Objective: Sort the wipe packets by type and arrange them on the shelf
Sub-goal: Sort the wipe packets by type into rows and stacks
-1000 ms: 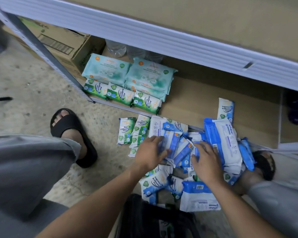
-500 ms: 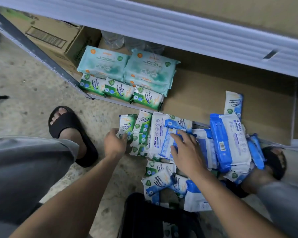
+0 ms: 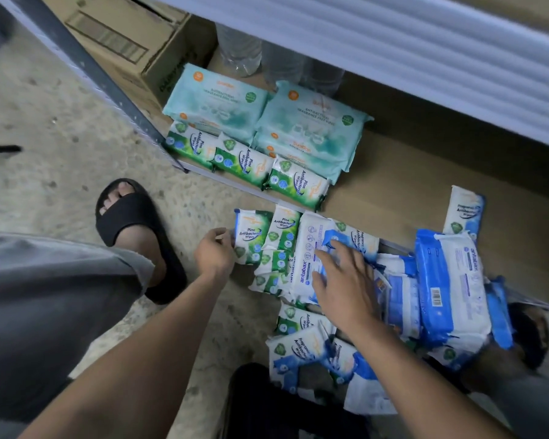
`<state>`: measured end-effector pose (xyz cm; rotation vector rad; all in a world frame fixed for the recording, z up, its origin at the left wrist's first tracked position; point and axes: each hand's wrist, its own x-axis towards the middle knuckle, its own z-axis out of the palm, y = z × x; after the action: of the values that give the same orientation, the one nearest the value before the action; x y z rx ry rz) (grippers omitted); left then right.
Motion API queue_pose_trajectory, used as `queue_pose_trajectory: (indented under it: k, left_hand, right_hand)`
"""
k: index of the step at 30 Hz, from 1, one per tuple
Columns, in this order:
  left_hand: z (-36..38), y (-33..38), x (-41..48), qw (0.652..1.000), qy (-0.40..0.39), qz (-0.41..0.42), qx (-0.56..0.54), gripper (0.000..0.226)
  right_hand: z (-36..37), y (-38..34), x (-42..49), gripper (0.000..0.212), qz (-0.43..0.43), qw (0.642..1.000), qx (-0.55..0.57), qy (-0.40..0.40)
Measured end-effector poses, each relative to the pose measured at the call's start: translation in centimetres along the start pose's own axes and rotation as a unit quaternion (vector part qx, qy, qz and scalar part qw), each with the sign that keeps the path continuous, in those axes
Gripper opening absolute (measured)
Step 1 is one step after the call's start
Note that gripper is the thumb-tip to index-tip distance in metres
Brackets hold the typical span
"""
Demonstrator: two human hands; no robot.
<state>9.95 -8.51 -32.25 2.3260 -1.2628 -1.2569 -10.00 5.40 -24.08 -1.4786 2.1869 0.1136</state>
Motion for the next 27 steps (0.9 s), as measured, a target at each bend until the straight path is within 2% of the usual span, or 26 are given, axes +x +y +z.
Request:
queue_pose_trajectory:
  k: [4, 9, 14, 16, 22, 24, 27]
  left_hand:
    - [0.0, -0.9, 1.8, 0.996, -0.069, -0.045, -0.042, 0.017]
    - [-0.1, -0.5, 1.8, 0.985, -0.117, -0.064, -0.113, 0.010]
    - [-0.5, -0.3, 1.7, 0.960, -0.184, -0.103, -0.185, 0.023]
    - [-0.8, 0.2, 1.5, 0.951, -0.204, -0.119, -0.202, 0.021]
    - [-0.7, 1.0, 1.2, 0.947, -0.208, -0.130, -0.209, 0.018]
    - [-0.6, 0.8, 1.2, 0.957, -0.194, -0.109, -0.188, 0.015]
    - [-0.9, 0.3, 1.4, 0.981, -0.171, -0.037, -0.088, 0.013]
  right_hand:
    - [0.3, 0.0, -0.1, 0.046, 0.000, 1.000, -0.009, 0.004]
    - [0.7, 0.1, 0.0, 0.043, 0.002, 1.000, -0.015, 0.010]
    - [0.9, 0.0, -0.1, 0.042, 0.009, 1.000, -0.020, 0.013]
    - [0.9, 0.0, -0.1, 0.041, 0.007, 1.000, -0.017, 0.016]
    - [1.0, 0.1, 0.0, 0.040, 0.007, 1.000, -0.012, 0.017]
    - [1.0, 0.2, 0.0, 0.039, 0.006, 1.000, -0.010, 0.019]
    - [1.1, 0.3, 0.1, 0.040, 0.005, 1.000, -0.010, 0.021]
